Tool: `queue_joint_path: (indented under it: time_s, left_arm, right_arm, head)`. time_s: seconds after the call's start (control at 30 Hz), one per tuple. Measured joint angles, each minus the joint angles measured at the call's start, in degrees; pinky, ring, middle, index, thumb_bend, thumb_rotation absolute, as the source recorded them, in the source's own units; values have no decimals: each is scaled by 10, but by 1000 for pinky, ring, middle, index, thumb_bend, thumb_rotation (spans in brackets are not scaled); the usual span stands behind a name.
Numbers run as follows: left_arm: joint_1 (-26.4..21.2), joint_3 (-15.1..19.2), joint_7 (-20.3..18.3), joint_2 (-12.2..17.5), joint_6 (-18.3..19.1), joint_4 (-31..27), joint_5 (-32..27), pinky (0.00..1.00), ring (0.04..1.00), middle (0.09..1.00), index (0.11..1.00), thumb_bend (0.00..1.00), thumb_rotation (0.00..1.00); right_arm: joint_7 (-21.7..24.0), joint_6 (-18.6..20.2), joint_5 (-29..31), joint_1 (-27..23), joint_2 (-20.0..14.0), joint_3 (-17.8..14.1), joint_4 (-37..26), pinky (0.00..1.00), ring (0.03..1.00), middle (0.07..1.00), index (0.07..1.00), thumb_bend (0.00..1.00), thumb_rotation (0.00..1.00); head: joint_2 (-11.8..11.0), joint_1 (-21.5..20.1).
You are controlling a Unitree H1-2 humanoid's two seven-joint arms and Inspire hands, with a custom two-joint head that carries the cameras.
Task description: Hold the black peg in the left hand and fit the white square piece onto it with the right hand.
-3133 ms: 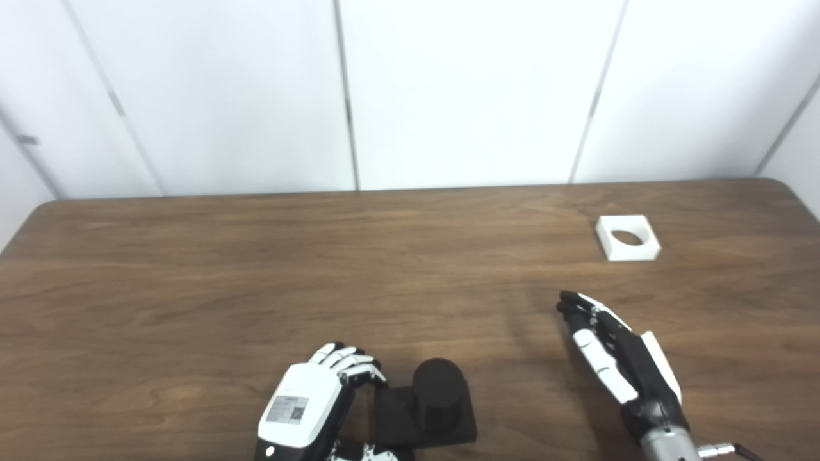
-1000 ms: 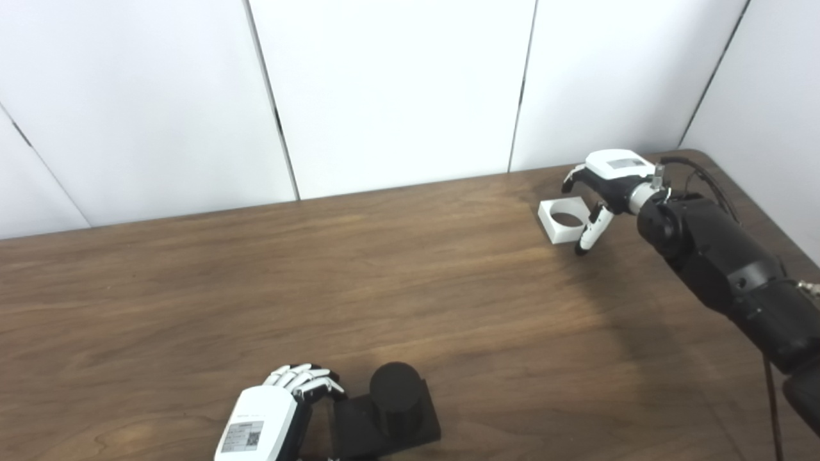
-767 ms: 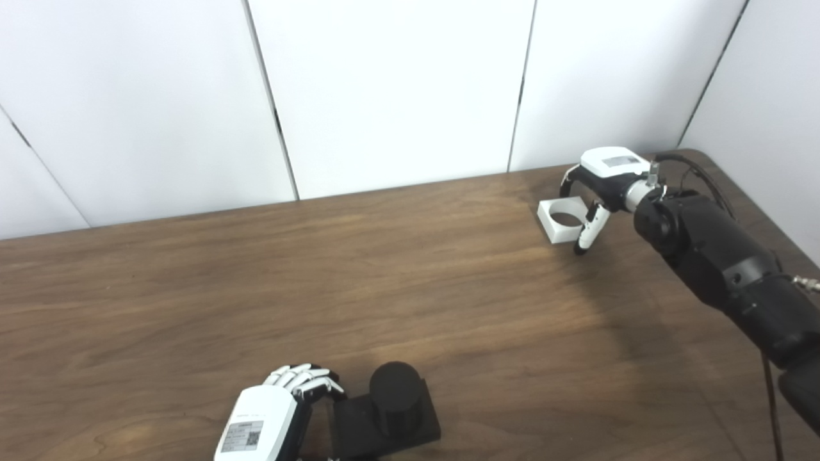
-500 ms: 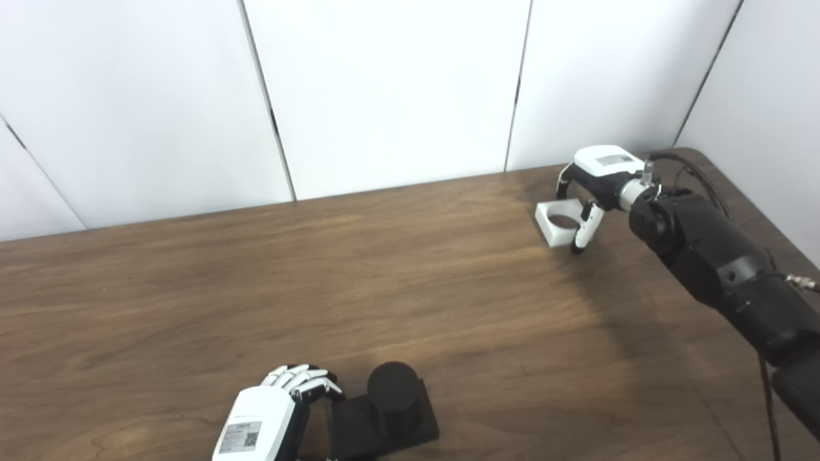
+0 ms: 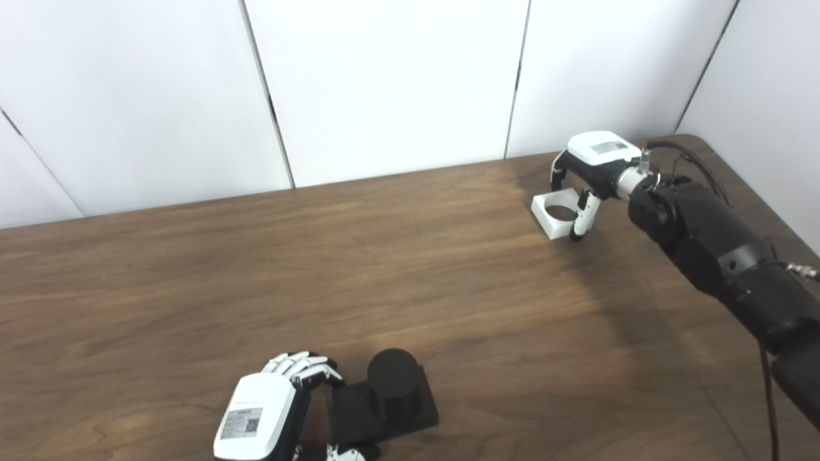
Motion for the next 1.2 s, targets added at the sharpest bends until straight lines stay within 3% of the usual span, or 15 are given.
queue_joint_path:
  time_s: [0.1,0.23,0.53,0.87,1.1,1.2]
  left_arm:
    - [0,0,0,-1,0,0,0,857,808,745,489,515,53]
    - [0,-1,0,-1,0,0,1,846,801,740,489,516,53]
    - [-2,-1,-6,-3,0,0,4,845,801,741,489,516,53]
    - [-4,-1,-12,-10,0,0,9,840,800,740,489,516,53]
    - [-4,0,-15,-10,0,-1,9,839,802,740,489,516,52]
    - [-4,0,-17,-10,1,-2,10,840,804,741,489,516,52]
  right_arm:
    - [4,2,-1,18,-1,-5,-40,782,831,742,484,522,128]
    - [36,2,4,61,3,-6,-160,810,841,748,485,523,130]
    - [165,31,28,76,29,-17,-395,808,854,749,484,523,130]
    - [313,78,41,85,82,-2,-549,806,851,742,483,523,131]
    - [374,100,42,85,109,-1,-613,792,847,730,482,524,130]
    - [380,100,51,85,119,-2,-634,794,841,724,482,524,131]
  head:
    - [3,7]
    - [4,4]
    - [10,9]
    - [15,18]
    - [18,21]
    - [18,22]
